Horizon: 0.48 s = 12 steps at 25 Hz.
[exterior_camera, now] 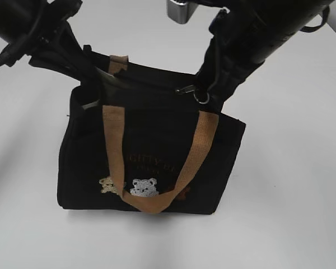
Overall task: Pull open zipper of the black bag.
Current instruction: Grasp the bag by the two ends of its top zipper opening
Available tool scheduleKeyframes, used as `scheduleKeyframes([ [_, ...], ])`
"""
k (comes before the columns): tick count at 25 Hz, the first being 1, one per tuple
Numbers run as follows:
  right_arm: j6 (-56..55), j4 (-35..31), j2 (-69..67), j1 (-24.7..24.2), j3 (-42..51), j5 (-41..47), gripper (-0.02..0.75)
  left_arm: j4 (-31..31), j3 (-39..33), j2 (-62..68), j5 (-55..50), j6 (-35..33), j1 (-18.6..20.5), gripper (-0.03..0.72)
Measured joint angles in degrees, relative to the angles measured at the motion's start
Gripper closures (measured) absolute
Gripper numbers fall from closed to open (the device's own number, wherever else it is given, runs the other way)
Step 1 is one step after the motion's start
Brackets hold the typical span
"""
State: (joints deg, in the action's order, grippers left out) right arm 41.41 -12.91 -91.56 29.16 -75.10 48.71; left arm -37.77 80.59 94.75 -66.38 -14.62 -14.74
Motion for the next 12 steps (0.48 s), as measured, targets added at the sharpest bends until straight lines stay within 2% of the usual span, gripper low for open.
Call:
scheduleKeyframes([
  [7, -5.8, 1.5, 0.0, -5.7, 0.0, 8.7, 0.739, 1.4, 0.0, 0.0, 0.7, 0.0, 0.0, 0.698],
  [12, -7.2, 1.9, 0.1, -6.9, 0.0, 11.4, 0.739, 1.9, 0.0, 0.0, 1.0, 0.0, 0.0, 0.698],
])
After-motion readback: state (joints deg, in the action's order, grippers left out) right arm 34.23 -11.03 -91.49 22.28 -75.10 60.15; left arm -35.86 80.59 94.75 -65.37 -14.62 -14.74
